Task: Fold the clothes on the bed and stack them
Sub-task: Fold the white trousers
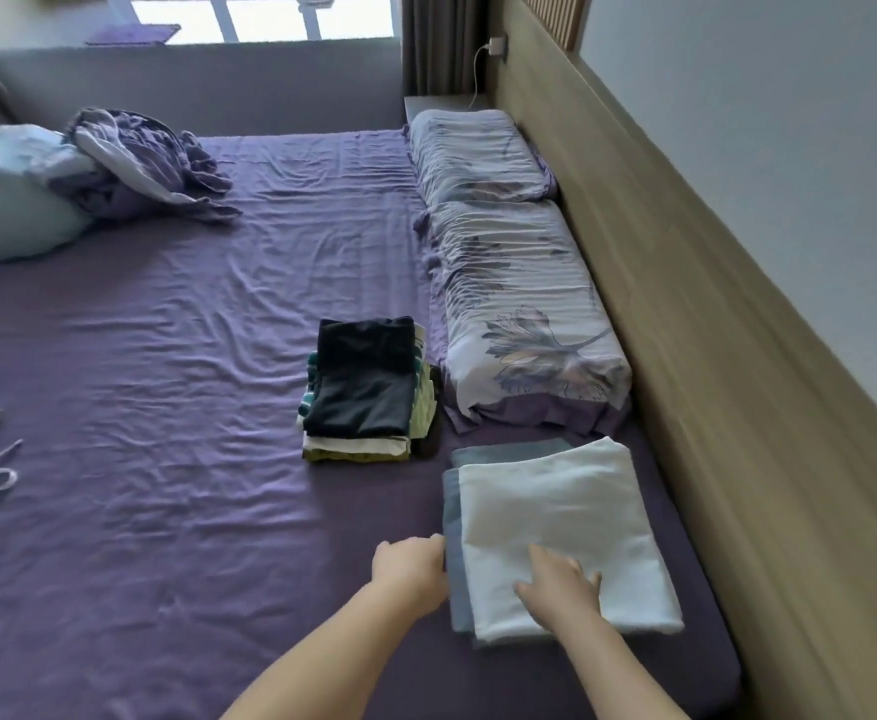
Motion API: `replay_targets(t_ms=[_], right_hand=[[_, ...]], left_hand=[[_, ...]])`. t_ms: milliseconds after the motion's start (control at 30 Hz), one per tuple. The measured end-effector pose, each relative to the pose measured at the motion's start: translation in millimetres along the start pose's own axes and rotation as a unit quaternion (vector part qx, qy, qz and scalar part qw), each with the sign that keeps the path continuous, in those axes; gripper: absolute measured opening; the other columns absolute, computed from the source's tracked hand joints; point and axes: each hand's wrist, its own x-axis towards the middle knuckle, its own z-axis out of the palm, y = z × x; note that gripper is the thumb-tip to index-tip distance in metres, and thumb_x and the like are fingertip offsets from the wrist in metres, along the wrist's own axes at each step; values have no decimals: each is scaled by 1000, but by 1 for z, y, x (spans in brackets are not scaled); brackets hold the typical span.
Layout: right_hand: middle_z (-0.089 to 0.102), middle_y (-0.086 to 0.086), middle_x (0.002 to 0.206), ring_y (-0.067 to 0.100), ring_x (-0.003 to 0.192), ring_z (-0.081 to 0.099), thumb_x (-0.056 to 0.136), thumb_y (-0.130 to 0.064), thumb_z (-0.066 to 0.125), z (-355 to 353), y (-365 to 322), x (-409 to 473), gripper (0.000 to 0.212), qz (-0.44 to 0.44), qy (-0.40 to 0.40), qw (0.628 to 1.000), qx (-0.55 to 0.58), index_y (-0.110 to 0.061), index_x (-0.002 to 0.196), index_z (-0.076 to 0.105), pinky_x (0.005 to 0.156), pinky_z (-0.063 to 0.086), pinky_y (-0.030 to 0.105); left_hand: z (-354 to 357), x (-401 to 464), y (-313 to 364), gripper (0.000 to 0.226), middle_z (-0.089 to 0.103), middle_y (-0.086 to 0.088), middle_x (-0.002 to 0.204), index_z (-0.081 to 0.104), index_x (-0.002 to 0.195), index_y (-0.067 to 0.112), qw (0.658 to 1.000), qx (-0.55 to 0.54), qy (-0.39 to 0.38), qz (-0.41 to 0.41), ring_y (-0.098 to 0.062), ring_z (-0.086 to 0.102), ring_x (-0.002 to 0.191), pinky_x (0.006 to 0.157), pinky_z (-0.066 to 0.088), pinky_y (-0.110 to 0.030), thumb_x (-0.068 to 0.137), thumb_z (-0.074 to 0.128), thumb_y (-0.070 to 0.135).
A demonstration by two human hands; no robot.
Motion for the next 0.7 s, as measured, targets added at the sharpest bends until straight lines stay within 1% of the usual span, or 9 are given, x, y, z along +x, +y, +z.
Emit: replay_targets(t_ms=[67,133,267,333,400,467,567,667,700], right_hand=[[47,-1,139,24,130,39,96,-36,42,-12,-28,-9,45,-36,23,999,-25,-23,138,36,111,18,55],[51,-1,134,23,128,42,97,-39,41,-23,-59,-19,42,-73,50,995,-49,-23,135,40,110,21,54],[54,0,130,23,126,44,96,-44,41,-29,-133,-42,43,-146,87,982,-87,-24,135,40,105,26,48],[55,-1,129,23,126,44,96,-45,40,-23,-171,-58,44,-185,96,973,-104,-23,134,40,107,24,50],[55,-1,128,24,126,44,97,-44,40,-11,-210,-76,43,-218,95,965,-114,-23,134,41,110,19,53],[56,-1,126,24,125,44,97,-44,40,5,-250,-99,40,-244,89,957,-132,-24,131,43,110,19,54],[59,-1,121,25,123,46,96,-41,42,34,-311,-137,28,-285,83,942,-158,-23,115,51,110,18,54],[60,-1,123,24,125,45,95,-41,41,71,-368,-182,32,-329,96,920,-189,-24,119,55,109,20,51],[61,0,122,23,124,46,95,-42,41,85,-385,-198,33,-341,104,913,-197,-24,117,58,108,22,50]], left_hand=[[-16,-15,-29,37,58,1,125,48,128,21,999,-12,16,-33,-24,53,115,95,35,-37,94,42,35],[-29,-32,-59,38,57,2,126,50,127,22,997,-27,33,-65,-23,53,116,95,37,-35,94,42,39],[-45,-77,-122,41,57,1,129,52,127,23,989,-60,53,-123,-24,53,118,93,41,-34,93,44,44],[-45,-104,-156,41,55,0,131,53,128,24,983,-85,63,-149,-24,52,121,96,40,-33,93,44,44],[-40,-136,-193,41,55,0,133,53,127,25,976,-107,76,-176,-24,51,123,98,39,-33,92,45,45],[-30,-170,-231,40,55,-1,133,55,126,25,968,-123,84,-200,-24,52,122,98,39,-33,92,45,44],[-8,-223,-290,39,56,-1,131,56,123,22,957,-135,89,-242,-23,54,120,96,41,-33,92,44,42],[22,-282,-347,39,57,-1,131,58,124,24,940,-153,99,-289,-22,54,120,97,42,-32,90,45,40],[33,-301,-365,39,57,-1,130,58,124,24,934,-160,101,-303,-23,55,119,97,41,-33,90,45,39]])
